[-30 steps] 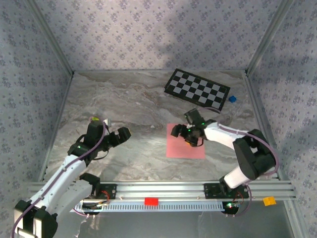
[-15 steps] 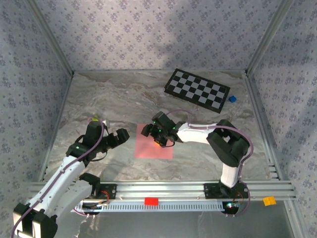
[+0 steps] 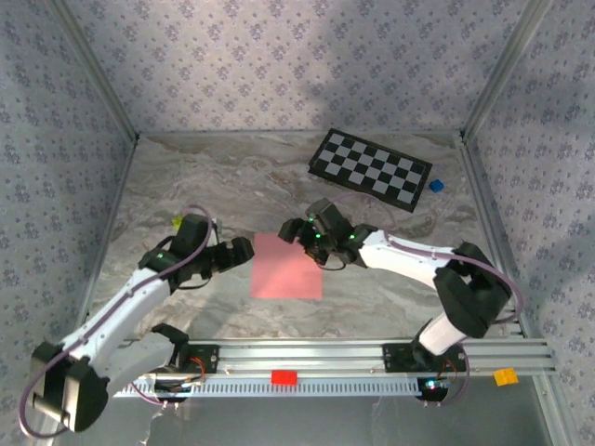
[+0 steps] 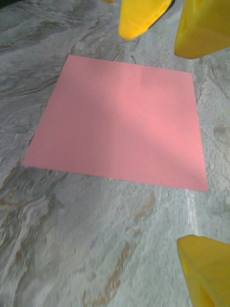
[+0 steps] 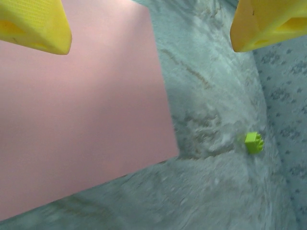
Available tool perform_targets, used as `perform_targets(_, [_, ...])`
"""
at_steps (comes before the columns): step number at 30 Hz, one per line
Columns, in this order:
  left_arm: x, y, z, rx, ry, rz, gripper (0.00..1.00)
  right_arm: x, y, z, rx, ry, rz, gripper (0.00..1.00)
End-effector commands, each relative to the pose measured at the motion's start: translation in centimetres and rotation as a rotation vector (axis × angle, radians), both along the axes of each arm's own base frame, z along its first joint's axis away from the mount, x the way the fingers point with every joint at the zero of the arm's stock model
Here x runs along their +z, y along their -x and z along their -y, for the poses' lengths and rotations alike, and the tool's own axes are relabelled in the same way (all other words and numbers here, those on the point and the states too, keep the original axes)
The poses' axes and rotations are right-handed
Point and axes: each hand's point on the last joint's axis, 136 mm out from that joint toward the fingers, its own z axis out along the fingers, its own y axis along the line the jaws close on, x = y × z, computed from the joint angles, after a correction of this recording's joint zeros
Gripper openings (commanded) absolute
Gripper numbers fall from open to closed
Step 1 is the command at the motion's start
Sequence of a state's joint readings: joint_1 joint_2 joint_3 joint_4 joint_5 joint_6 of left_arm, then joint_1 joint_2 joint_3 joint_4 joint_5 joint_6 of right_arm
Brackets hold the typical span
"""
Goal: Fold a paper plane with a square sheet of paper (pick it up from the middle)
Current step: Move the square sheet of paper to the center of the table, then first fold the square sheet of paper in half at the center of the table.
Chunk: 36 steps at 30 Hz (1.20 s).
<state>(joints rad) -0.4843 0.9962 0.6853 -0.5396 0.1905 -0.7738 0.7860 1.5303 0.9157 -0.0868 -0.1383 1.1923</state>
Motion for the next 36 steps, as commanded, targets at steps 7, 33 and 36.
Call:
perform_targets(7, [-2.1,-1.5,5.4,-0.191,-0.274,-0.144,0.87,-2.8,2.0,9.9,-0.141,0.186,-0.009,0.9])
perform_targets(33, [-8.6,-3.0,11.5,-0.319,-0.519,-0.377,0.89,-1.4,3.1,14.3,-0.038,0.176,0.06,0.99])
perform_targets(36, [-9.0,-2.9,11.7,-0.324,-0.52,-0.381,0.89,-1.5,3.2,14.2,-0.03,0.174,0.05,0.99])
